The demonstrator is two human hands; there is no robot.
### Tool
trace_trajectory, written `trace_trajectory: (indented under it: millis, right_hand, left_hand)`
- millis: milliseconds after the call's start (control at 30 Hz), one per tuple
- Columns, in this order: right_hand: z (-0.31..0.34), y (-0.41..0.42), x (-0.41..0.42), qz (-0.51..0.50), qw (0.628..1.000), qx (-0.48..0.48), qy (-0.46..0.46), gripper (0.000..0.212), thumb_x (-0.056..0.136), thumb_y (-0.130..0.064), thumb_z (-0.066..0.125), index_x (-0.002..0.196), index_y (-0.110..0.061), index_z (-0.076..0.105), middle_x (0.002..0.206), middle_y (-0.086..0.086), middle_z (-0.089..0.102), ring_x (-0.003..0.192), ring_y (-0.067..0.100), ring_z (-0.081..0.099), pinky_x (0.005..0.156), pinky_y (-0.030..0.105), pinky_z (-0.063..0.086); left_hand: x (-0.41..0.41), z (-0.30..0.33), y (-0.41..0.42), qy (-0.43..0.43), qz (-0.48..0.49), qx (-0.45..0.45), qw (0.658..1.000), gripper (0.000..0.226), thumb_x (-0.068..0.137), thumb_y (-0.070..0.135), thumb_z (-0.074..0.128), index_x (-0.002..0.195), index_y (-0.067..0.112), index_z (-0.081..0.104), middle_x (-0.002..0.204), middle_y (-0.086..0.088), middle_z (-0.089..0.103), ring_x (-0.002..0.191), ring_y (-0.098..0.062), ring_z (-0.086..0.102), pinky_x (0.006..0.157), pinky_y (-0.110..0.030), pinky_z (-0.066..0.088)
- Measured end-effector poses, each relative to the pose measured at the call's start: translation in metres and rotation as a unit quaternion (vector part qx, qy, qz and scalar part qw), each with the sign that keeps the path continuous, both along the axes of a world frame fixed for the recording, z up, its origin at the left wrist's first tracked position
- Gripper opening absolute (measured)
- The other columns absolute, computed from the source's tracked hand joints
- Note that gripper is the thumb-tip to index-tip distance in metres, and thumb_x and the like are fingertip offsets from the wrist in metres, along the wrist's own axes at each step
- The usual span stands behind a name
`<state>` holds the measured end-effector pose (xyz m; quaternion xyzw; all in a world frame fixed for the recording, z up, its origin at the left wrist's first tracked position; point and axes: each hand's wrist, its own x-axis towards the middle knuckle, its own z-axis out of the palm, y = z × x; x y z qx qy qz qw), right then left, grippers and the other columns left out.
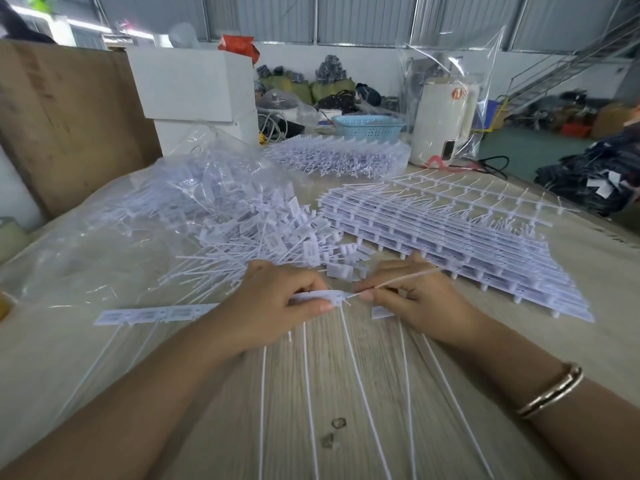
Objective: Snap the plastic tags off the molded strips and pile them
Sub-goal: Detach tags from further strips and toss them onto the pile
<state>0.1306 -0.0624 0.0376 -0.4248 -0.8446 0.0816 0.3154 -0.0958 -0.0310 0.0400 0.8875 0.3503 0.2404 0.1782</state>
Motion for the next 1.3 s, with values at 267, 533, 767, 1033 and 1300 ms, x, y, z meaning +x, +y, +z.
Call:
trace_trajectory:
  millis: [267,533,767,1033,1300]
  right_hand:
    - [-0.002,0.001,0.001,0.008,0.987,-0.091,0.133,0.02,0.08,-0.031,0.06,0.065,-0.019,0.067,0.059,0.001,0.055,0.053,0.012,0.049,0.055,0.03,0.04]
    - [0.004,0.002,0.015,0.003,0.94,-0.186,0.285,0.028,0.079,-0.037,0.061,0.067,-0.014,0.07,0.068,0.006,0.063,0.056,0.011,0.053,0.055,0.019,0.042]
    - [0.01,0.011,0.063,-0.058,0.974,-0.178,0.127,0.022,0.085,-0.012,0.062,0.099,-0.023,0.073,0.08,-0.013,0.065,0.072,0.008,0.057,0.066,0.012,0.04]
    - [0.011,0.007,0.062,-0.004,0.965,-0.26,0.038,0.038,0.088,-0.005,0.06,0.104,-0.037,0.071,0.102,0.011,0.06,0.085,0.029,0.052,0.072,0.03,0.04]
    - [0.011,0.003,0.055,-0.012,0.966,-0.257,0.041,0.036,0.087,-0.009,0.063,0.097,-0.043,0.072,0.092,-0.009,0.068,0.086,0.02,0.06,0.076,0.033,0.045]
  left_hand:
    - [0.003,-0.003,-0.001,-0.006,-0.019,0.02,1.0,0.016,0.083,0.049,0.06,0.071,0.04,0.055,0.057,0.018,0.053,0.056,-0.002,0.052,0.07,-0.026,0.03]
    - [0.005,0.003,-0.007,0.003,-0.03,0.032,0.999,0.019,0.082,0.045,0.056,0.066,0.043,0.048,0.054,0.016,0.05,0.054,-0.002,0.049,0.074,-0.026,0.031]
    - [0.003,0.004,-0.008,0.026,-0.041,0.036,0.998,0.012,0.085,0.04,0.055,0.076,0.033,0.058,0.061,0.017,0.053,0.059,-0.003,0.051,0.071,-0.02,0.028]
    - [-0.013,0.017,-0.005,0.129,0.01,0.045,0.991,0.02,0.066,0.034,0.046,0.082,0.047,0.047,0.082,0.024,0.053,0.093,0.004,0.048,0.091,-0.014,0.015]
    - [-0.023,0.019,-0.004,0.218,-0.011,0.077,0.973,0.014,0.079,0.035,0.063,0.081,0.044,0.053,0.081,0.025,0.055,0.098,0.008,0.038,0.092,-0.023,0.012]
